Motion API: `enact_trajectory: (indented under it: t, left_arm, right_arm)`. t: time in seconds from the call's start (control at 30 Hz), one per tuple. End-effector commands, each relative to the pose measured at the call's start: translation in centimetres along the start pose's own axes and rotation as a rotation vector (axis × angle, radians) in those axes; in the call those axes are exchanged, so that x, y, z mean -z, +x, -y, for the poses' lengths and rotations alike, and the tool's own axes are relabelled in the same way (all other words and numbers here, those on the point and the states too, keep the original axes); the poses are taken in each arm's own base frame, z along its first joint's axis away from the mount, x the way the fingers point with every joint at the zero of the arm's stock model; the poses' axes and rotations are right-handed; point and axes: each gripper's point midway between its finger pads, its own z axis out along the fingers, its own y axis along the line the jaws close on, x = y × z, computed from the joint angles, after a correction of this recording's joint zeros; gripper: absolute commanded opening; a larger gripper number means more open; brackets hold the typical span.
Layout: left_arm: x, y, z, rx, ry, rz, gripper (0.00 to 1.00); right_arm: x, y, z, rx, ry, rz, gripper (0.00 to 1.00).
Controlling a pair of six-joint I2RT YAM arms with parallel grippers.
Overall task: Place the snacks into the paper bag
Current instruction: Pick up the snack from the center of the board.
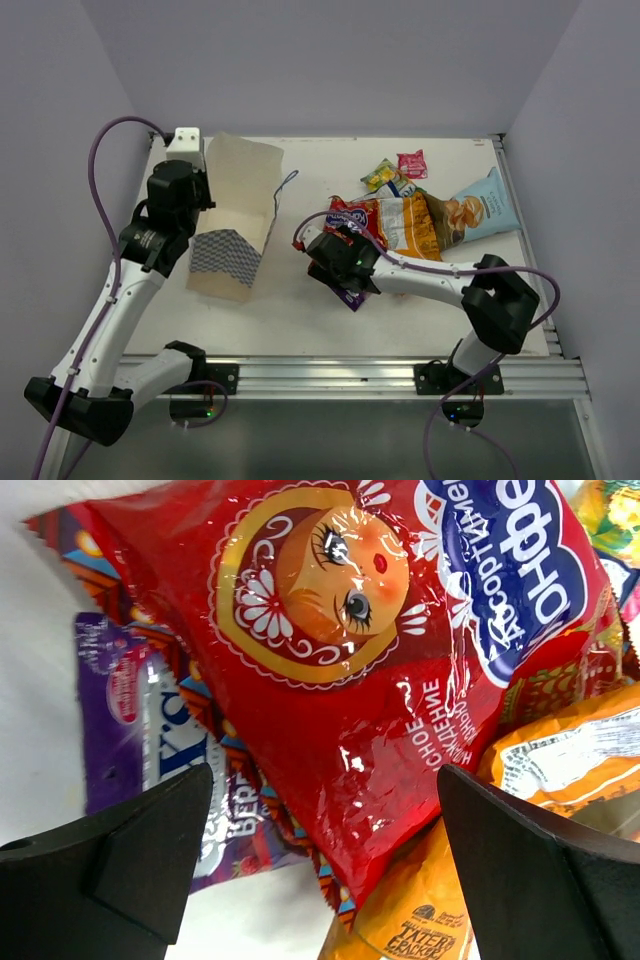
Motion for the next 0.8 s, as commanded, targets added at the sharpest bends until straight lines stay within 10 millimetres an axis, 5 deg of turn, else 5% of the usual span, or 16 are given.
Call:
enact_trajectory:
  t: [0.0, 0.53, 0.63, 0.77]
  left_arm:
    - [0.1, -1.0, -0.9, 0.024, -0.036, 0.067, 0.00]
    - [-0.1, 0.0, -1.3, 0.009, -0.049, 0.076, 0.00]
    - [-0.2, 0.2, -1.3, 0.009, -0.051, 0.073, 0.00]
    - [-0.2, 0.2, -1.3, 0.007, -0.051, 0.075, 0.00]
  right_arm:
    - [-0.3, -1.9, 2.2, 0.027, 0.126, 0.029, 0.98]
    - [-4.3, -0.8, 1.8, 0.186, 0.245, -0.051, 0.98]
    - [-5.1, -0.5, 1.4, 0.202, 0.244, -0.064, 0.89]
    - [-5.7, -0.2, 1.0, 0.198, 0.242, -0.070, 0.54]
